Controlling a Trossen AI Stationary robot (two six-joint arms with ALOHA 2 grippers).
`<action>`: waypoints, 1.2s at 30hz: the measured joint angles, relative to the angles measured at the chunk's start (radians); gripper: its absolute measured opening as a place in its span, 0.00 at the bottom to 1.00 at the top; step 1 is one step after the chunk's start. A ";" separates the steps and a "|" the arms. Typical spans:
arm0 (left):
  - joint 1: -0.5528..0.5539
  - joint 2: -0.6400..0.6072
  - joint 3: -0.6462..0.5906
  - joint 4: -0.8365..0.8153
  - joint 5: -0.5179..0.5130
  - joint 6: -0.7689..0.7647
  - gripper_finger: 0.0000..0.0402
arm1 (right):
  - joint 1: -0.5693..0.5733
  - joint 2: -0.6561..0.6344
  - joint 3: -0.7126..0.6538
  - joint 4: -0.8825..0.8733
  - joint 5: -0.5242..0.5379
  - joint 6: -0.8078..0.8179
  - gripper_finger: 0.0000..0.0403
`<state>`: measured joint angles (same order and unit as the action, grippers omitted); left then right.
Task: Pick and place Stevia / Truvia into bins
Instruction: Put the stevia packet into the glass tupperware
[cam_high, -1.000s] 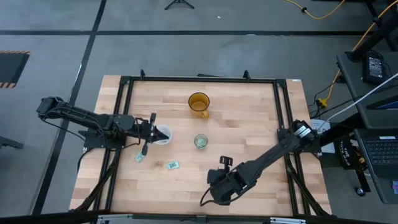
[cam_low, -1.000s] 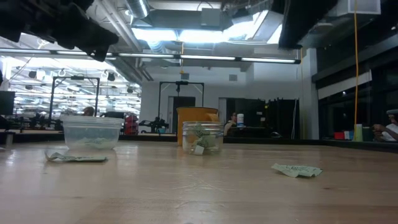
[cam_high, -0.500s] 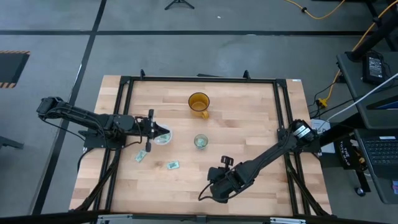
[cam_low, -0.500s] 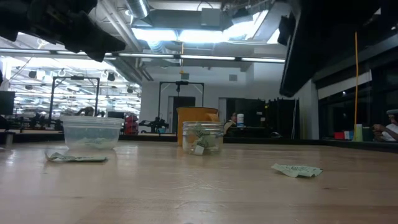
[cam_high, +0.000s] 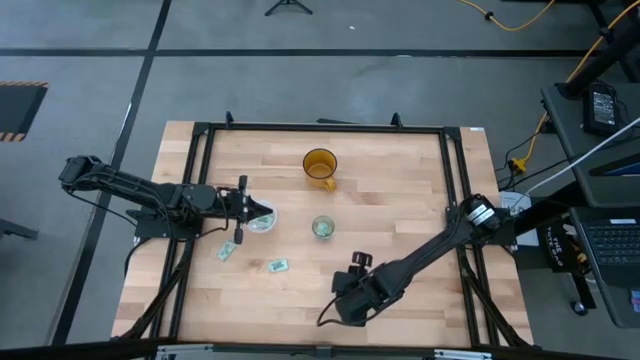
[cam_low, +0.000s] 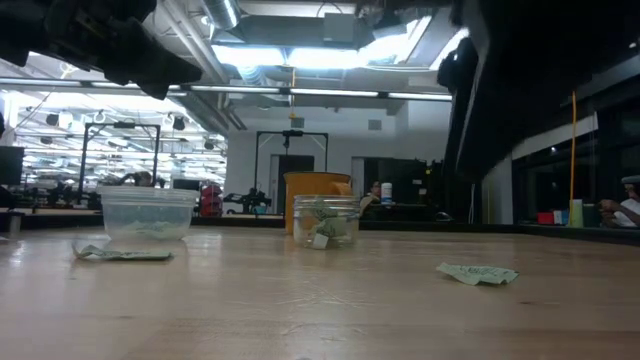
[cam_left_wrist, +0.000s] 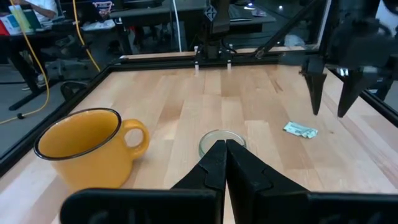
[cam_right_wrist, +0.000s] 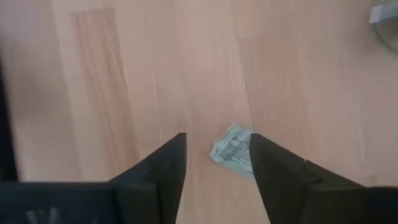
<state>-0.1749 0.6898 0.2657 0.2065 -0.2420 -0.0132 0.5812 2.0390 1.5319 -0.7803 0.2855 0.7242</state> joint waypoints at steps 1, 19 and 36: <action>0.000 0.000 0.000 0.000 0.000 0.000 0.01 | 0.000 0.010 0.000 -0.001 0.000 0.000 0.46; 0.000 0.000 0.000 0.000 0.000 -0.016 0.01 | -0.007 0.118 0.003 -0.036 -0.014 0.057 0.47; 0.000 0.000 0.000 0.000 0.000 -0.019 0.01 | -0.028 0.122 0.002 -0.043 -0.025 0.027 0.11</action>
<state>-0.1749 0.6895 0.2657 0.2062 -0.2420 -0.0319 0.5535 2.1609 1.5343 -0.8228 0.2607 0.7507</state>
